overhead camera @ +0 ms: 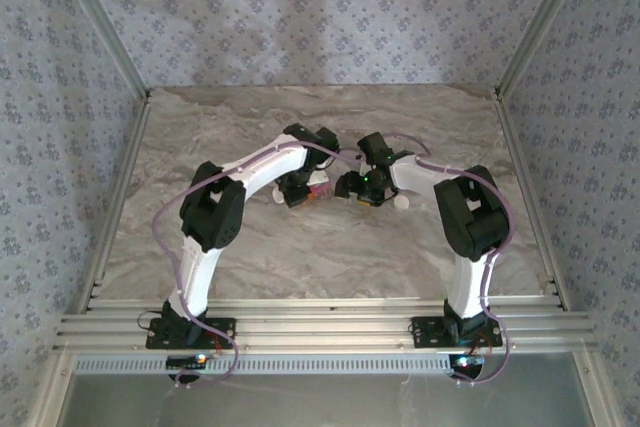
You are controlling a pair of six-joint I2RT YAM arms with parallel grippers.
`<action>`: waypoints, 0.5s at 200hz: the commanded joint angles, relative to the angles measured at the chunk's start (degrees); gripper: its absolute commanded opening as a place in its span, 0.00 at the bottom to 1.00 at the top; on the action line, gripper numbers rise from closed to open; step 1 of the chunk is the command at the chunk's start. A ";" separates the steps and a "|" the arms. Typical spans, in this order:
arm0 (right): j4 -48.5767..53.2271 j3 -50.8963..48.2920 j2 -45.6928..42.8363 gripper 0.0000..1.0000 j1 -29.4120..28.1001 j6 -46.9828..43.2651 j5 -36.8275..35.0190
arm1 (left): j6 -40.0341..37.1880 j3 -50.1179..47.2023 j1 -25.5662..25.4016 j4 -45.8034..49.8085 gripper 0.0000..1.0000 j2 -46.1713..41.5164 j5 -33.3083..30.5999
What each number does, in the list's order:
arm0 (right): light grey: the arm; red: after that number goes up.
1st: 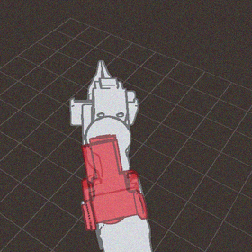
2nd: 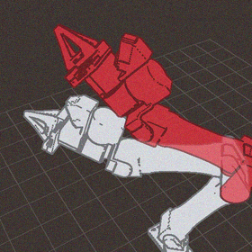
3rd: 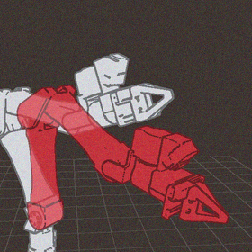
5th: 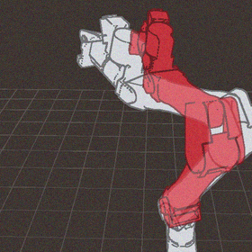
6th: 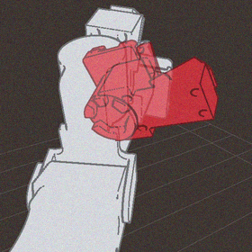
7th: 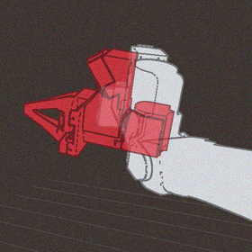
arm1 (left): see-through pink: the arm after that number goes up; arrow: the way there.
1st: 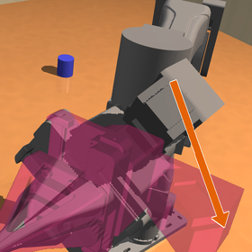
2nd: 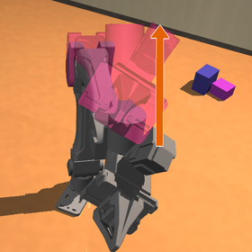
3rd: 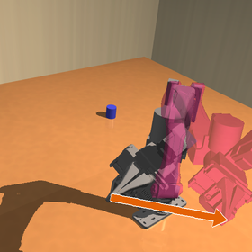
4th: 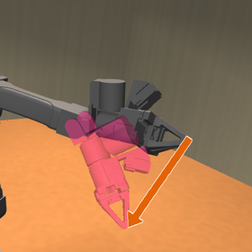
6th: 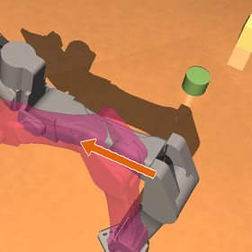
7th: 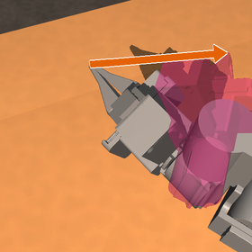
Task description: Sort the pills into containers
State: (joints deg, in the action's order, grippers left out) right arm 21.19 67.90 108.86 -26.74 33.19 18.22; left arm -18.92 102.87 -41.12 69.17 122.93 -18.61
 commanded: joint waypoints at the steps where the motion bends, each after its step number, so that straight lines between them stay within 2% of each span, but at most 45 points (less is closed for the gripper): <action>1: -3.48 -1.81 4.26 0.68 -2.61 0.69 1.96 | 0.92 -1.63 0.37 -0.71 0.00 -3.21 1.55; 100: -1.54 -1.26 3.29 0.68 -3.17 0.43 0.83 | 2.89 -9.10 1.59 -8.19 0.00 -7.13 5.14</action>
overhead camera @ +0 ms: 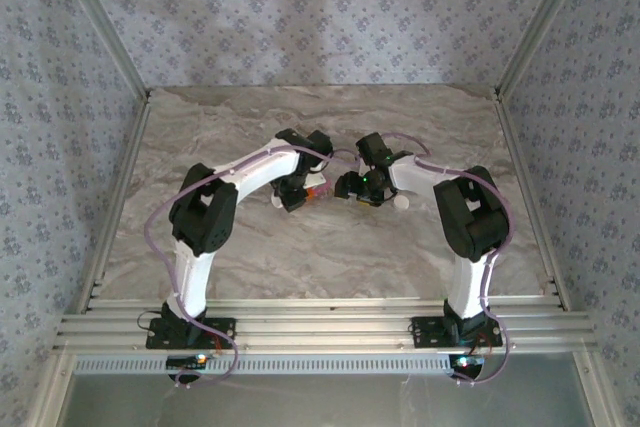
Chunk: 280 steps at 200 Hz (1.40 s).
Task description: Sort the pills into containers
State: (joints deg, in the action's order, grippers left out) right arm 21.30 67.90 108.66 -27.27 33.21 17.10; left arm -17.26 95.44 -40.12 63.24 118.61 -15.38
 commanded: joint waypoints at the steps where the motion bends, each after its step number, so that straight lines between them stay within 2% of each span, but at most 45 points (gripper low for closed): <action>1: -1.68 -1.23 3.49 0.68 -2.67 0.39 1.96 | 1.25 -1.75 0.66 -2.34 0.00 -2.83 1.91; 188: 2.74 -0.05 1.93 0.68 -3.25 -0.08 0.66 | 6.62 -15.45 3.52 -18.19 0.00 -15.03 9.10; 280: 6.17 2.03 -2.67 0.68 0.93 -0.03 0.08 | 10.63 -25.75 6.36 -36.06 0.00 -27.33 16.27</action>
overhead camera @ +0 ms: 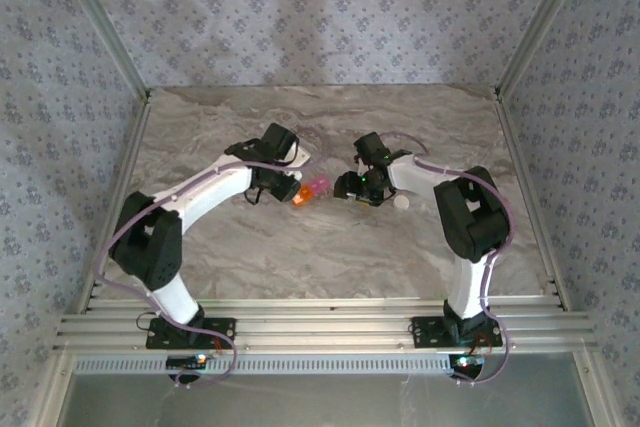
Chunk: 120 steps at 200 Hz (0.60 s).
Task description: Sort the pills into containers
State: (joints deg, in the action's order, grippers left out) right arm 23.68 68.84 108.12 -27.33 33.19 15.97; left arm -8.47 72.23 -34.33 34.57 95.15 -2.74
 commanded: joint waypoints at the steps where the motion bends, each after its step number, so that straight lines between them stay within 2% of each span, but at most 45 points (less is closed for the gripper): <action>1: 3.81 1.11 -2.16 0.68 1.03 -0.03 1.19 | 1.86 -2.67 0.57 -7.66 0.00 -4.03 3.67; 71: 6.92 0.60 -8.37 0.68 5.56 -0.30 0.29 | 3.02 -13.78 0.83 -33.15 0.00 -16.08 9.95; 120: 13.42 1.39 -12.03 0.68 12.07 -2.28 -2.65 | 5.97 -15.97 0.84 -51.74 0.00 -17.65 13.19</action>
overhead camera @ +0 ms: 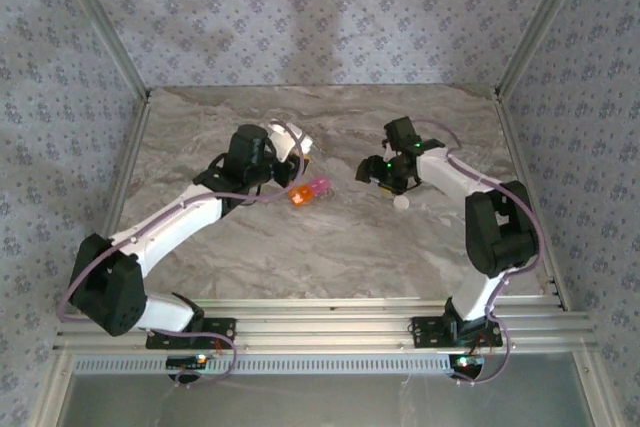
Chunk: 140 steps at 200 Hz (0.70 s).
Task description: Sort the pills into containers
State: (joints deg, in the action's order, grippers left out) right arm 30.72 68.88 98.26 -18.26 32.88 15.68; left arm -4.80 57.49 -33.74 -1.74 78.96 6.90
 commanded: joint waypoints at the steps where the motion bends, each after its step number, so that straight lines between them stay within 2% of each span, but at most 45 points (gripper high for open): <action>1: 6.51 1.34 -2.23 0.68 3.11 -2.05 -2.43 | 2.32 -1.24 0.21 -15.81 0.00 -1.40 3.60; 48: 12.23 0.95 -3.02 0.68 8.08 -4.46 -6.28 | 4.46 1.81 0.23 -26.76 0.00 2.15 5.73; 86: 15.81 1.43 -0.60 0.69 8.48 -7.29 -10.29 | 7.02 4.24 0.29 -35.23 0.00 6.81 8.02; 140: 15.86 2.02 2.51 0.69 6.67 -9.23 -12.40 | 6.98 8.71 0.33 -36.61 0.00 12.37 9.89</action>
State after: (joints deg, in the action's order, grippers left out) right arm 44.36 69.06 99.11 -10.17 25.93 5.37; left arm 1.65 62.83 -33.74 -33.85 90.04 14.63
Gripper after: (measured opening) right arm 0.689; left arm 0.432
